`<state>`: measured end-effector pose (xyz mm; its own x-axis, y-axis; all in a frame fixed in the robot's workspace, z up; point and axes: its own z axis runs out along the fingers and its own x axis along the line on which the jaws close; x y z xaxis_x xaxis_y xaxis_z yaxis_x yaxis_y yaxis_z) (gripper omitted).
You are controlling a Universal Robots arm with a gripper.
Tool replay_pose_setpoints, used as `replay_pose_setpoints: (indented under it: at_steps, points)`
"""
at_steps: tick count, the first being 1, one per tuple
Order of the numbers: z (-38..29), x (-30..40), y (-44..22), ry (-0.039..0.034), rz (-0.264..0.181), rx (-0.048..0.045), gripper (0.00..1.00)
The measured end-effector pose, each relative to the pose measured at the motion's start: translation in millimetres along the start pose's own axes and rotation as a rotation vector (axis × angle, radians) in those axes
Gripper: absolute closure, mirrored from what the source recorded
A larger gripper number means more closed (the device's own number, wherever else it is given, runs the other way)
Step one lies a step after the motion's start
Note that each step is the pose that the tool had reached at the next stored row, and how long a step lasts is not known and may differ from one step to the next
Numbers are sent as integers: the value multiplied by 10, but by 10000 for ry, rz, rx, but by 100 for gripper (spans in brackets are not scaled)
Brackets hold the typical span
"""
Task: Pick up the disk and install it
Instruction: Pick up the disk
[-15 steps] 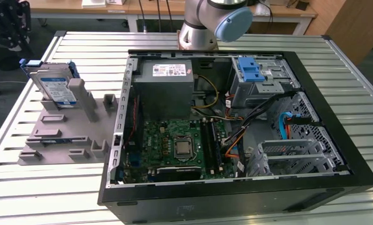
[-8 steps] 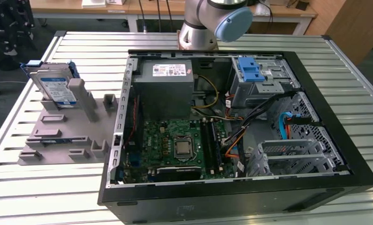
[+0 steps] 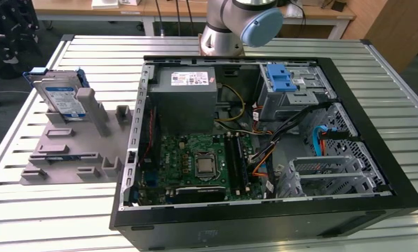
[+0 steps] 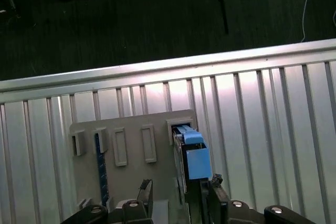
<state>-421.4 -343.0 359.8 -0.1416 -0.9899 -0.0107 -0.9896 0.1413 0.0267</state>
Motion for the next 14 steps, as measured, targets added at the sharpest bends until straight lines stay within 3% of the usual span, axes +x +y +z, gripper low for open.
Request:
replay_pose_setpoints:
  at_steps: [14]
  points:
    - [36,-35,28,0,-207,31,46]
